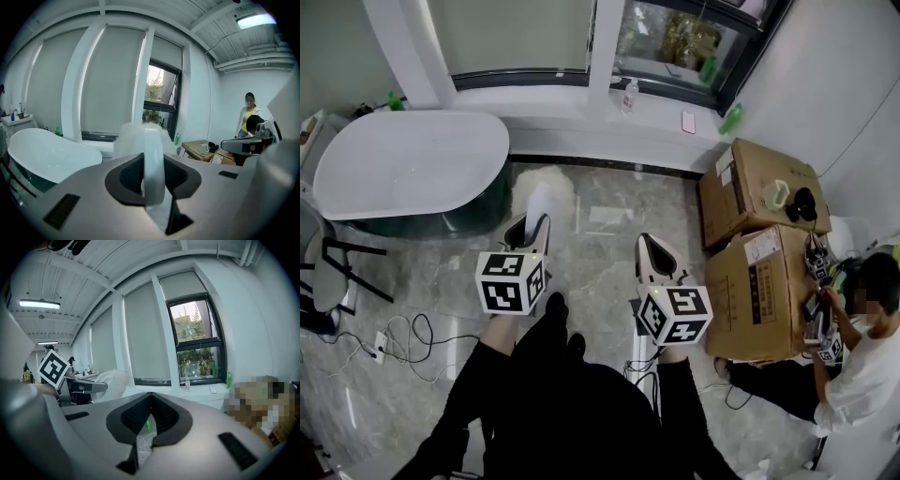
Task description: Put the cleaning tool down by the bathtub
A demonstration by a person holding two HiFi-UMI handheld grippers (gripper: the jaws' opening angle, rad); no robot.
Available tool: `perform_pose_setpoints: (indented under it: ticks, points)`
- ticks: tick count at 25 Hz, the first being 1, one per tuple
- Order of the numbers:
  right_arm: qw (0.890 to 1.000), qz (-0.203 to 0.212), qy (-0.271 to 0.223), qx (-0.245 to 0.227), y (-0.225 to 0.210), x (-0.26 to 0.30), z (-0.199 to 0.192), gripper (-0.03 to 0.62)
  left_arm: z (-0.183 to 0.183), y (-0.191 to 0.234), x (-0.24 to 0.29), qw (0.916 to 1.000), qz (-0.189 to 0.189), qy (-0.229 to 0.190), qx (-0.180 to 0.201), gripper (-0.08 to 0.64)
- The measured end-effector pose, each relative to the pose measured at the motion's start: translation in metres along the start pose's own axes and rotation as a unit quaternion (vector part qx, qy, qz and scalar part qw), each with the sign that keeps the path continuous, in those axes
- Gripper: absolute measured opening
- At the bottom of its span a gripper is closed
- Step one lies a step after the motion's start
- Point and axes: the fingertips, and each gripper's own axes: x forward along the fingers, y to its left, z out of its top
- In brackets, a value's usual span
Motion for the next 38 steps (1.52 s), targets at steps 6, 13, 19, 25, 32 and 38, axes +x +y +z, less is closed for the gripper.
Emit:
perform_pose_setpoints:
  ticks: [6, 13, 19, 25, 32, 38]
  points:
    - [1.000, -0.004, 0.000, 0.003, -0.008, 0.022, 0.009, 0.000, 0.013, 0.015, 0.018, 1.0000, 0.008, -0.003, 0.005, 0.094]
    - [1.000, -0.014, 0.007, -0.003, -0.025, 0.068, 0.019, 0.000, 0.024, 0.050, 0.066, 0.9999, 0.015, 0.000, -0.004, 0.094]
    - [1.000, -0.018, 0.015, -0.005, -0.046, 0.136, 0.029, 0.000, 0.030, 0.086, 0.134, 0.9996, 0.019, 0.011, -0.021, 0.094]
    - [0.999, -0.005, 0.042, 0.002, -0.053, 0.219, 0.039, -0.002, 0.032, 0.121, 0.194, 0.9984, 0.021, 0.037, -0.037, 0.094]
    - [0.997, -0.001, 0.071, -0.001, -0.056, 0.296, 0.047, 0.000, 0.021, 0.153, 0.249, 0.9958, 0.011, 0.073, -0.054, 0.094]
    - [0.996, -0.007, 0.090, -0.003, -0.073, 0.335, 0.043, 0.000, -0.003, 0.163, 0.283, 0.9926, 0.007, 0.105, -0.060, 0.094]
